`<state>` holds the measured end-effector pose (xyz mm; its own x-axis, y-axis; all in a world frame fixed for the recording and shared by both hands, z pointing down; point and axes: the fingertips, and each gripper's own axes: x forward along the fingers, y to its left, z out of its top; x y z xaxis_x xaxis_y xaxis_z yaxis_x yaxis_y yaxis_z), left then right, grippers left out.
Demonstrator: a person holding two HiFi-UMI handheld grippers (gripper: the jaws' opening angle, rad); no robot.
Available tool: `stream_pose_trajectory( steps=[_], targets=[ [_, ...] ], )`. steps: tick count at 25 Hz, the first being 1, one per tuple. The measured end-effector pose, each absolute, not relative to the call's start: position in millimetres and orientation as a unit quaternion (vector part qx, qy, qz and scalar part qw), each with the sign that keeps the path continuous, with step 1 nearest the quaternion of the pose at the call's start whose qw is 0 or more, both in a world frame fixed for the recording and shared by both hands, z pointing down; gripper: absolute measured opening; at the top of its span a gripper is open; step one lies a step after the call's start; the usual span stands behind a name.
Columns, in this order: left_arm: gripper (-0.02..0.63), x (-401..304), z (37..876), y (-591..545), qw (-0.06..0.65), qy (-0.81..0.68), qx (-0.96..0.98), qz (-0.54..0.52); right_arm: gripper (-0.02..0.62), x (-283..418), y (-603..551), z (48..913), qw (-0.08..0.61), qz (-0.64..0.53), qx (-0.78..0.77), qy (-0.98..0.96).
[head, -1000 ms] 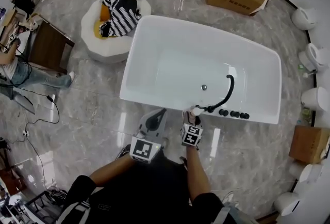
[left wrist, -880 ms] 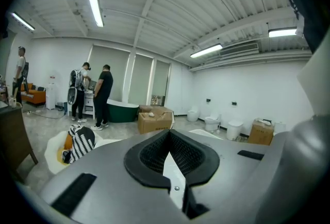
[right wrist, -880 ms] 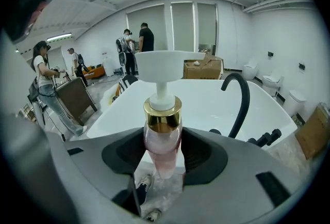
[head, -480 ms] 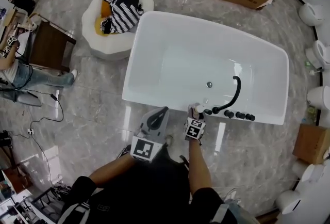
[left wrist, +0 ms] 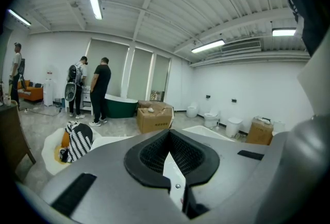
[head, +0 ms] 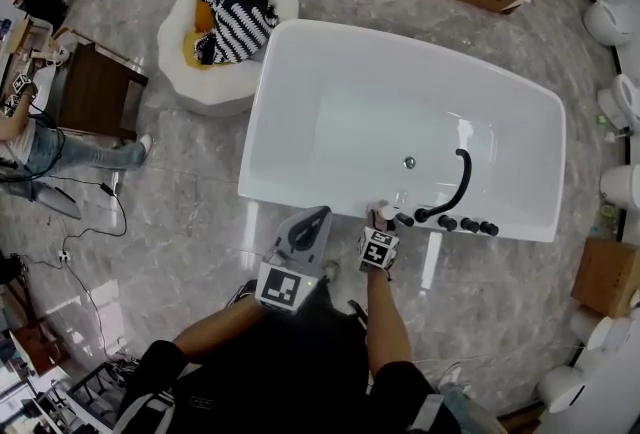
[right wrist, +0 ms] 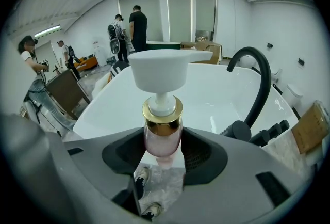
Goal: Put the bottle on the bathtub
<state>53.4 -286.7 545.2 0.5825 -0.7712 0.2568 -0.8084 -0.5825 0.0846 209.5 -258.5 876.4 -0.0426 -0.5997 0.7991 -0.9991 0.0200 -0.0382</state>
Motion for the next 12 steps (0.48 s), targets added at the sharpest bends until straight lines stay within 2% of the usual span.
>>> stream_pose_trajectory(
  steps=[12],
  targets=[
    [0.015, 62, 542, -287, 0.099, -0.446, 0.885, 0.091, 0.21, 205, -238, 881, 0.342, 0.316, 0.6, -0.651]
  ],
)
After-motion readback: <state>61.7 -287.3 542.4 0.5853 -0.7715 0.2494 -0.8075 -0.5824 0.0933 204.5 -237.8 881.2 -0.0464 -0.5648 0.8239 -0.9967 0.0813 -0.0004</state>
